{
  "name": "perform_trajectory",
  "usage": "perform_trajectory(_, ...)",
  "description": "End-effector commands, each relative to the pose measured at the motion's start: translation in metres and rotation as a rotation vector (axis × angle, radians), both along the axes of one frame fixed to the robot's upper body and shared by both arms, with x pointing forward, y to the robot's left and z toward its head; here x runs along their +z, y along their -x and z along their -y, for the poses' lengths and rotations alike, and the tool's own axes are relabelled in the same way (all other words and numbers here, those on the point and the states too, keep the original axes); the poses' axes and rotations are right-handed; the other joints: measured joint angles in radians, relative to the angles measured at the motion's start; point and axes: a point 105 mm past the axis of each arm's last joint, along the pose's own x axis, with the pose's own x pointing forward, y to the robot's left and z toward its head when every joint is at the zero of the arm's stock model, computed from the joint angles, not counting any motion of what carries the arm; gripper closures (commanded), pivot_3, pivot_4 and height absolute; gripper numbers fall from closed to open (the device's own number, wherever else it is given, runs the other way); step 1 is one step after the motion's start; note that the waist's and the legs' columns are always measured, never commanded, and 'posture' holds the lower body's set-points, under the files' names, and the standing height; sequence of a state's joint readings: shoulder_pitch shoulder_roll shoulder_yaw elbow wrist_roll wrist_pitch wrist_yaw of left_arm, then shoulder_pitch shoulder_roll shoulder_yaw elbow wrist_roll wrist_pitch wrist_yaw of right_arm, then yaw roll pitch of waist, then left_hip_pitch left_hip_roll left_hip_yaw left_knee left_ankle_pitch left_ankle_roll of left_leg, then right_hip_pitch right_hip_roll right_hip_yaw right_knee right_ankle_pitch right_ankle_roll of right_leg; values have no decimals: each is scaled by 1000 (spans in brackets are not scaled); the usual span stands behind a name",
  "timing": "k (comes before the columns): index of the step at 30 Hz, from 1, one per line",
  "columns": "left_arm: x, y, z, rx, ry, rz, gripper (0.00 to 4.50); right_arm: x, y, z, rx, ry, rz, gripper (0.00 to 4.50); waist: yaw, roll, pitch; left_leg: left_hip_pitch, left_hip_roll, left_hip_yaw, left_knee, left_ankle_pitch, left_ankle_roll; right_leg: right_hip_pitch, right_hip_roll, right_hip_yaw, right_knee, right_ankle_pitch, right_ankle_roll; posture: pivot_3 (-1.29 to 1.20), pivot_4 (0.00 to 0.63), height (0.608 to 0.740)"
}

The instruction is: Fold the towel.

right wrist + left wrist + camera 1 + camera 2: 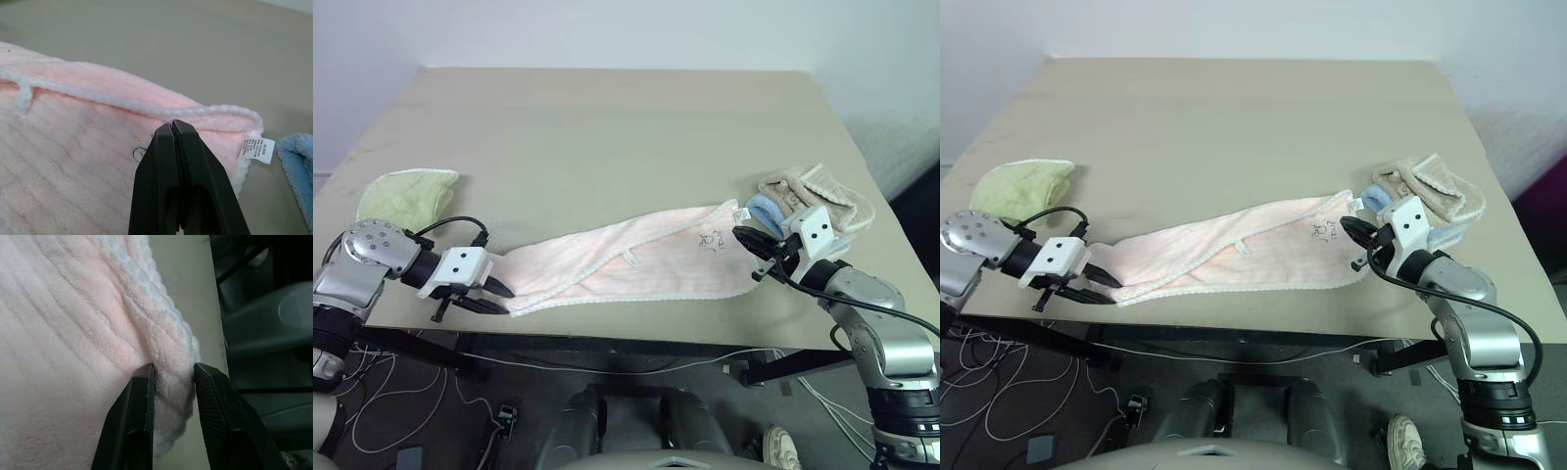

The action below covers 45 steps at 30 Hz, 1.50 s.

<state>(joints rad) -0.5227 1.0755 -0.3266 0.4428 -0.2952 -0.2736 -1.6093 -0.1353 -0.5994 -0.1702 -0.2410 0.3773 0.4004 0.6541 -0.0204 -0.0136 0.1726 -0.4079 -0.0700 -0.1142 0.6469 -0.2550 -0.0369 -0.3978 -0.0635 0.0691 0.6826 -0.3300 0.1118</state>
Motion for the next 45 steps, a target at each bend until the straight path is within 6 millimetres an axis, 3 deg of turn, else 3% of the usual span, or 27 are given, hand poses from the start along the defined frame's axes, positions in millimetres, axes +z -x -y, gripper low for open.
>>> perform_trajectory(1, 13, -6, 2, 20, 70, 51, 4084, 16, -1, -6, 30, -13, 61, 4500, 0, 0, 0, 0, 0, 0, 0, 0, 0, 0, 0, 0, 0, 0, 0, 0, 150, 740)
perform_trajectory(3, 22, -16, 9, 58, 144, 101, 4450, 18, -2, -7, 38, -11, 68, 4500, 0, 0, 0, 0, 0, 0, 0, 0, 0, 0, 0, 0, 0, 0, 0, 0, 150, 740)
perform_trajectory(8, 45, -32, 18, 147, 277, 166, 4450, 23, -4, -16, 83, 93, 115, 4500, 0, 0, 0, 0, 0, 0, 1, 0, 0, 0, 0, 0, 0, 0, 0, 0, 150, 740)
perform_trajectory(12, 44, -29, 19, 168, 289, 168, 4450, 24, -8, -27, 151, 184, 140, 4500, -8, 0, 0, 0, 0, 0, 1, 0, 0, 0, 0, 0, 1, 0, 0, 0, 150, 740)
perform_trajectory(15, 37, -19, 17, 155, 260, 143, 4500, 29, -18, -27, 176, 215, 161, 3960, -20, 0, 0, 0, 0, 0, 1, 0, 0, 0, 0, 0, 1, 0, 0, 0, 150, 740)
perform_trajectory(20, 25, -4, 14, 118, 189, 103, 4500, 33, -27, -26, 193, 261, 192, 2423, -23, 0, 0, 0, 0, 0, 0, 0, 0, -1, -1, 0, 1, 0, 0, 0, 150, 740)
perform_trajectory(23, 24, -2, 14, 129, 193, 90, 4500, 33, -28, -25, 201, 260, 198, 2423, -22, 0, 0, 0, 0, 0, 1, 0, 0, 0, -1, 0, 1, 0, 0, 0, 150, 740)
perform_trajectory(27, 24, -2, 14, 137, 199, 77, 3542, 32, -27, -26, 211, 260, 200, 2380, -22, 0, 0, 0, 0, 0, 1, 0, 0, 0, -1, 0, 1, 0, 0, 0, 150, 740)
perform_trajectory(29, 25, -3, 14, 126, 186, 101, 2860, 32, -26, -26, 211, 261, 202, 2380, -22, 0, 0, 0, 0, 0, 1, 0, 0, 0, -1, 0, 1, 0, 0, 0, 150, 740)
perform_trajectory(30, 25, -3, 15, 124, 188, 99, 2862, 32, -26, -25, 211, 261, 202, 2380, -22, 0, 0, 0, 0, 0, 1, 0, 0, 0, -1, 0, 1, 0, 0, 0, 150, 740)
perform_trajectory(32, 26, -3, 16, 120, 192, 92, 3042, 32, -25, -24, 207, 262, 205, 2380, -23, 0, 0, 0, 0, 0, 0, 0, 0, -1, -1, 0, 1, 0, 0, 0, 150, 740)
perform_trajectory(36, 27, -3, 19, 111, 209, 70, 4320, 34, -26, -21, 194, 290, 219, 2380, -23, 0, 0, 0, 0, 0, 1, 0, 0, -1, -1, 0, 1, 0, 0, 0, 150, 740)
perform_trajectory(37, 26, -3, 19, 111, 209, 70, 4466, 34, -26, -19, 193, 300, 220, 2380, -22, 0, 0, 0, 0, 0, 0, 0, 0, -1, -1, 0, 1, 0, 0, 0, 150, 740)
perform_trajectory(45, 24, -5, 22, 111, 206, 94, 4466, 31, -31, -10, 194, 366, 213, 2380, -23, 0, 0, 0, 0, 0, 1, 0, 0, 0, 0, 0, 1, 0, 0, 0, 150, 740)
